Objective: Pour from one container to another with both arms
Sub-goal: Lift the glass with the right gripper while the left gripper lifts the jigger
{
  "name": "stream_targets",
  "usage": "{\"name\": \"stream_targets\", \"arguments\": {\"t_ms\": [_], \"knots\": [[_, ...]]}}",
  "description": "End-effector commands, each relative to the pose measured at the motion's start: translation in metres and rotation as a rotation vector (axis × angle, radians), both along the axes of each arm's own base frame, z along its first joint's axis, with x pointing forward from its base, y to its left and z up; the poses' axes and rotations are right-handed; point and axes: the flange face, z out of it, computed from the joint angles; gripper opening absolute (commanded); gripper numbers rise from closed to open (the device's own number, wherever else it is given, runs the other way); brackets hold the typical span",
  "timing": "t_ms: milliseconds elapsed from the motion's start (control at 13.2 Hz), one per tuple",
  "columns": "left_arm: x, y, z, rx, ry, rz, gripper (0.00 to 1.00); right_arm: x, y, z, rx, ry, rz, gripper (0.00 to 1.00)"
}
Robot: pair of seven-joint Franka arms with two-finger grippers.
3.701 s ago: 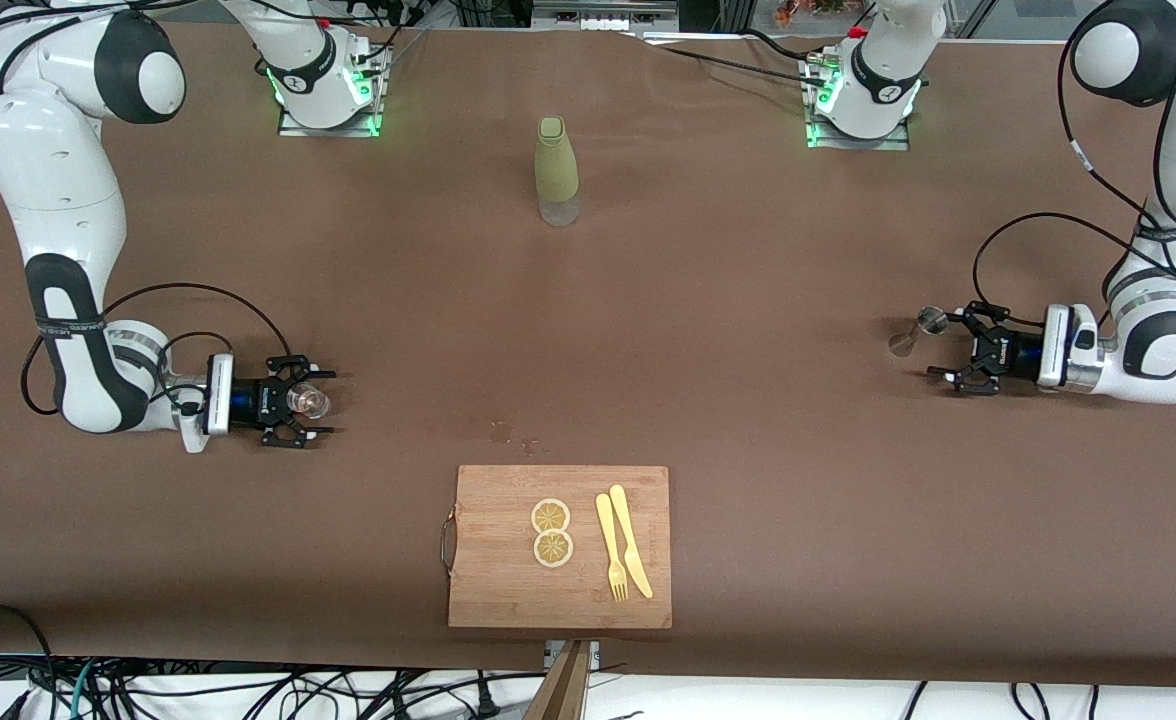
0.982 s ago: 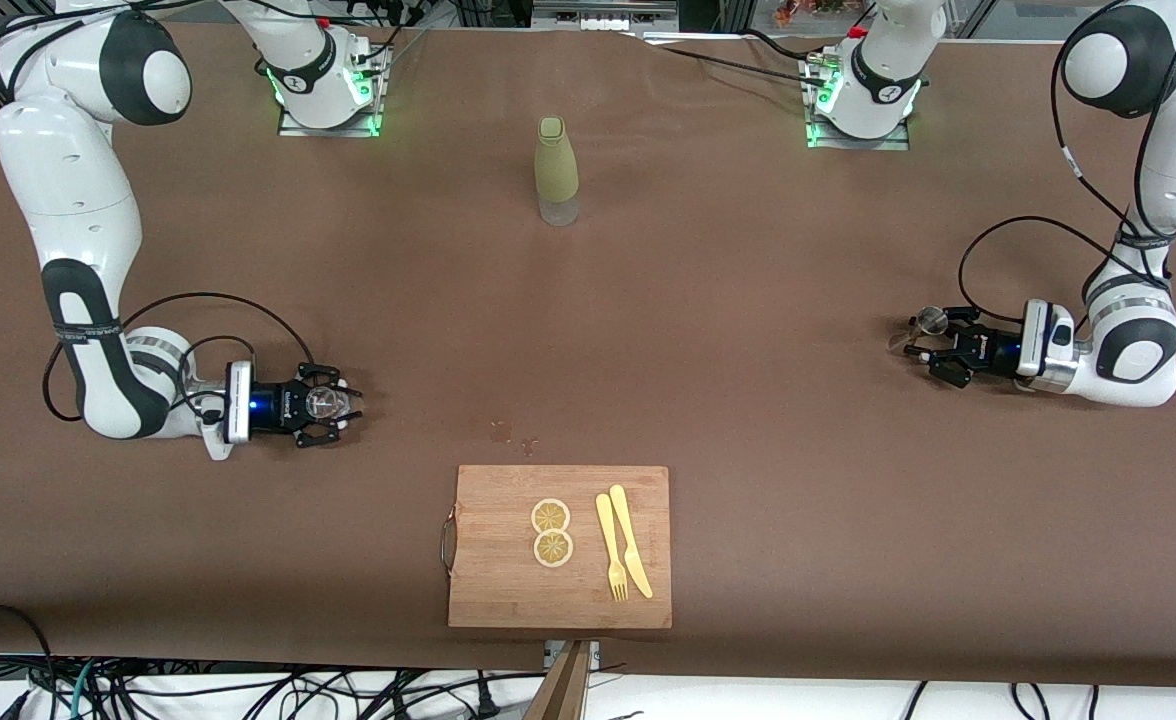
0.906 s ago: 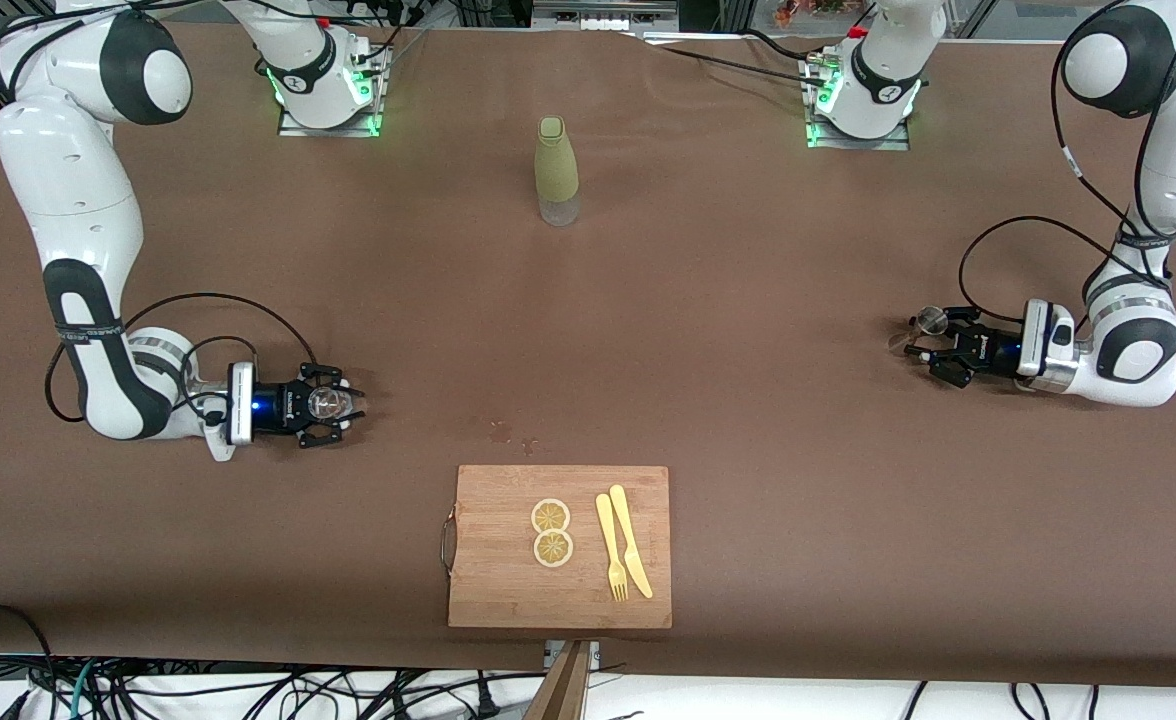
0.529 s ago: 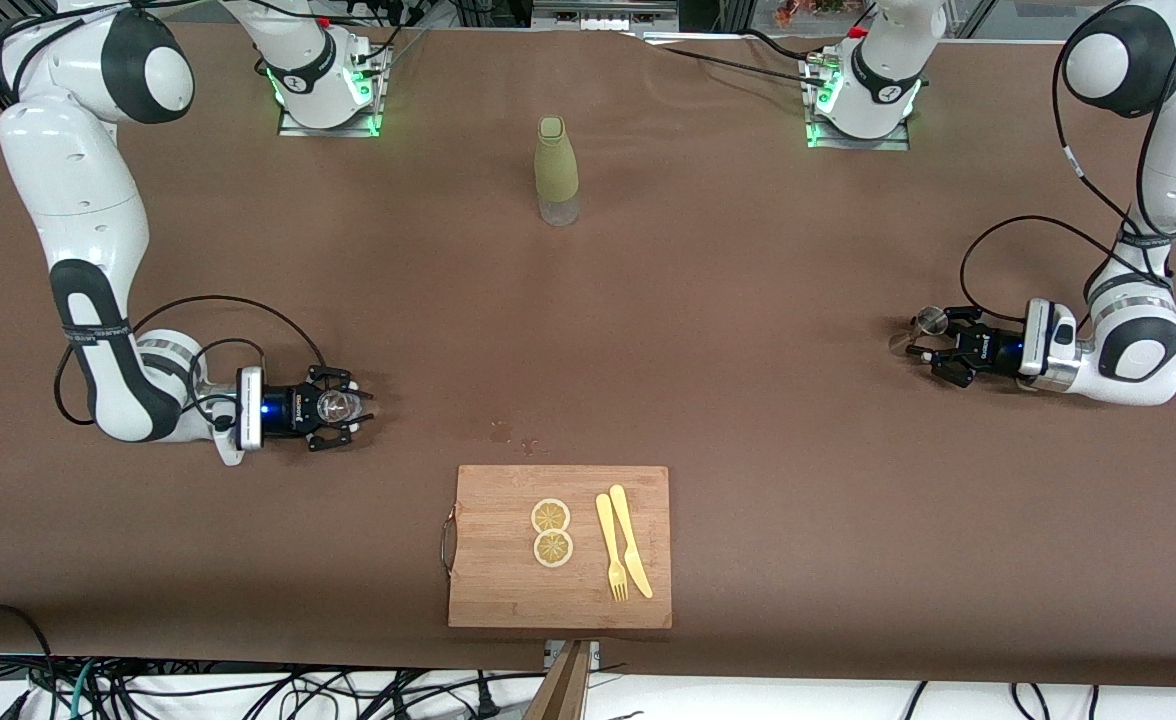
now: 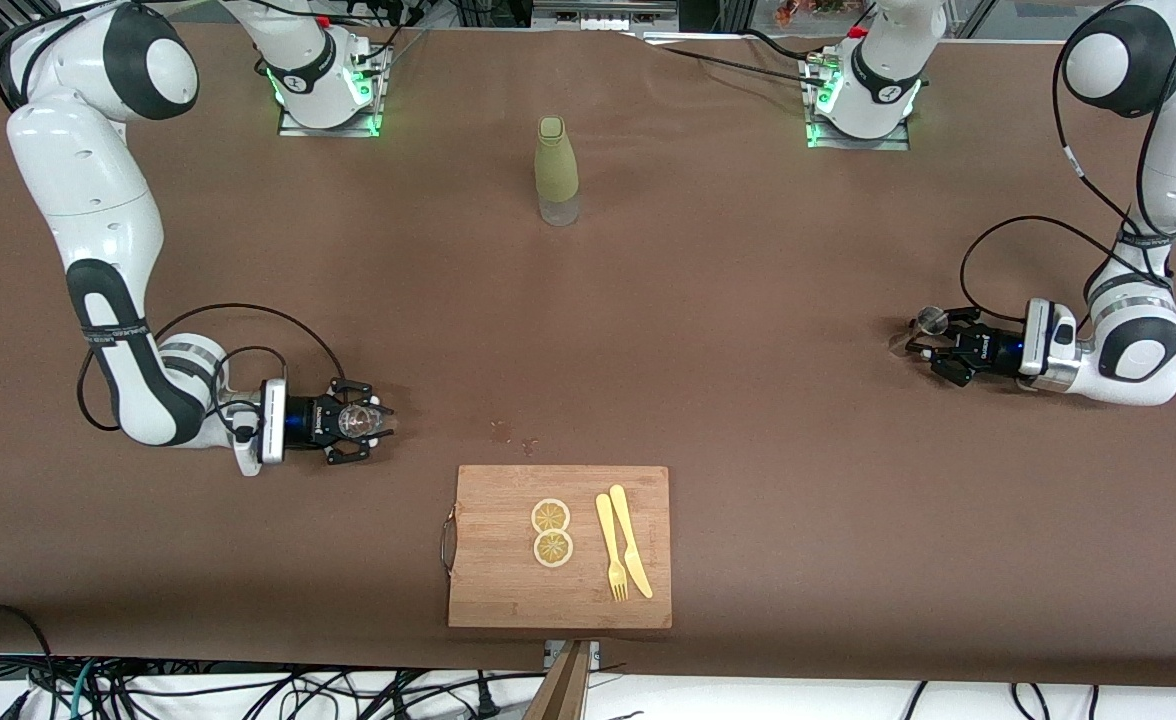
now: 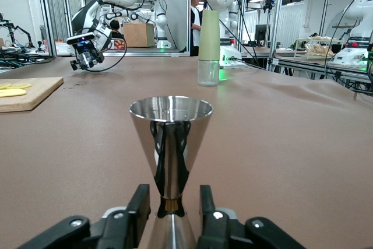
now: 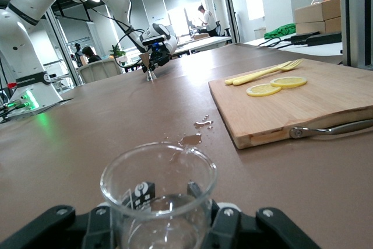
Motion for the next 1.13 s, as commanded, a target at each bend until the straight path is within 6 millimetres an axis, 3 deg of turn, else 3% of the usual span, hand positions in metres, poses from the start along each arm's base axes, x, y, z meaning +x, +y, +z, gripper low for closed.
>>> {"name": "stream_targets", "arguments": {"t_ms": [0,151,680,1057], "knots": [[-0.001,0.001,0.005,-0.010,-0.040,-0.028,0.28,0.009,0.012,0.008,0.003,0.019,-0.039,0.35],[-0.002,0.002,0.004,-0.009,-0.039,-0.027,0.00,0.012,0.018,0.010,-0.006,0.044,-0.054,0.35],[0.001,0.004,0.008,-0.005,-0.045,-0.029,0.00,0.017,0.030,0.013,-0.030,0.061,-0.092,0.35],[0.009,0.013,0.036,0.019,0.025,-0.005,0.00,0.017,0.031,0.013,-0.026,0.061,-0.089,0.35]]}}
